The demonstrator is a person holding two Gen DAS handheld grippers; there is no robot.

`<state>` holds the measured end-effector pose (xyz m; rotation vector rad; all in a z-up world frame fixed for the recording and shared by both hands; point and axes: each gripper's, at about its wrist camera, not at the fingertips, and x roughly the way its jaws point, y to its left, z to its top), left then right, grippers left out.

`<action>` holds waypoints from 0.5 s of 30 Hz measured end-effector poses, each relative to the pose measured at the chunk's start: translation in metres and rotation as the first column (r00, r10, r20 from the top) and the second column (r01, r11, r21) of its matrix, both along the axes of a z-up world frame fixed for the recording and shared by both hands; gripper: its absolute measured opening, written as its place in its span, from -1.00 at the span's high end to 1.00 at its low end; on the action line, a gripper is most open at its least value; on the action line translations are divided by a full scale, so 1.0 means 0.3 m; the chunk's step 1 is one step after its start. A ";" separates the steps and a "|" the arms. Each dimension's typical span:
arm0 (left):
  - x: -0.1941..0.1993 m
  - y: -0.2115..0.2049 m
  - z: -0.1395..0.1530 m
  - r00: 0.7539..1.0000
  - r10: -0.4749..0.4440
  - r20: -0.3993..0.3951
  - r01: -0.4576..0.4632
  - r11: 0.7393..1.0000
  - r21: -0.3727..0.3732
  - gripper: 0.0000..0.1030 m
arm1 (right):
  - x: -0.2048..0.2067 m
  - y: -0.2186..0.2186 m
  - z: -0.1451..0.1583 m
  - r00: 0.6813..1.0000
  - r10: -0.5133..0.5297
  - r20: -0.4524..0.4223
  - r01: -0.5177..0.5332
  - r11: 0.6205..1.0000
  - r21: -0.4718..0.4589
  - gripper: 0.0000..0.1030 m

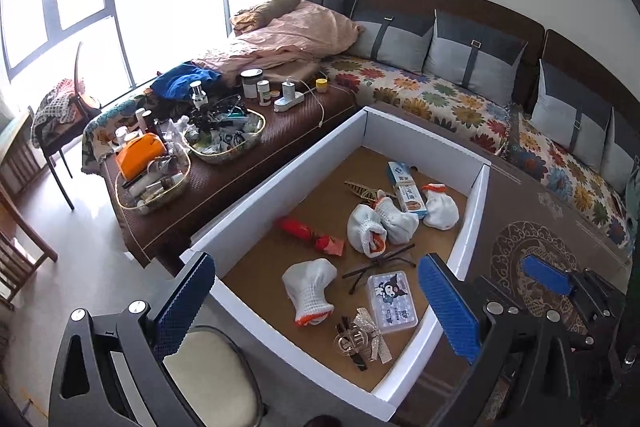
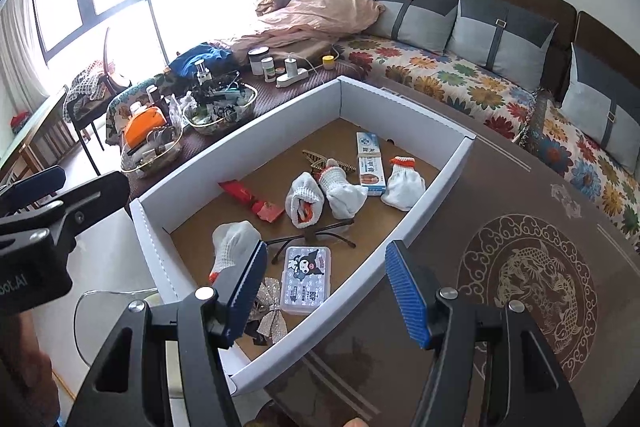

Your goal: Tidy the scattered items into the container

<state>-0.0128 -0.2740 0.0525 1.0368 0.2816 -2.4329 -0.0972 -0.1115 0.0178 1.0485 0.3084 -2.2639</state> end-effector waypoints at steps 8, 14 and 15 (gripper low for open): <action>0.004 -0.007 0.010 1.000 0.008 -0.008 -0.008 1.000 0.006 -1.00 | -0.011 0.000 -0.005 1.000 -0.004 0.004 0.004 1.000 0.004 -0.22; -0.006 0.005 0.001 1.000 0.002 0.006 -0.002 1.000 -0.004 -1.00 | -0.015 -0.005 -0.005 1.000 -0.001 0.009 0.001 1.000 0.001 -0.22; -0.007 0.004 -0.002 1.000 0.000 0.006 0.000 1.000 0.001 -1.00 | -0.014 -0.007 -0.006 1.000 0.001 0.009 -0.001 1.000 0.002 -0.22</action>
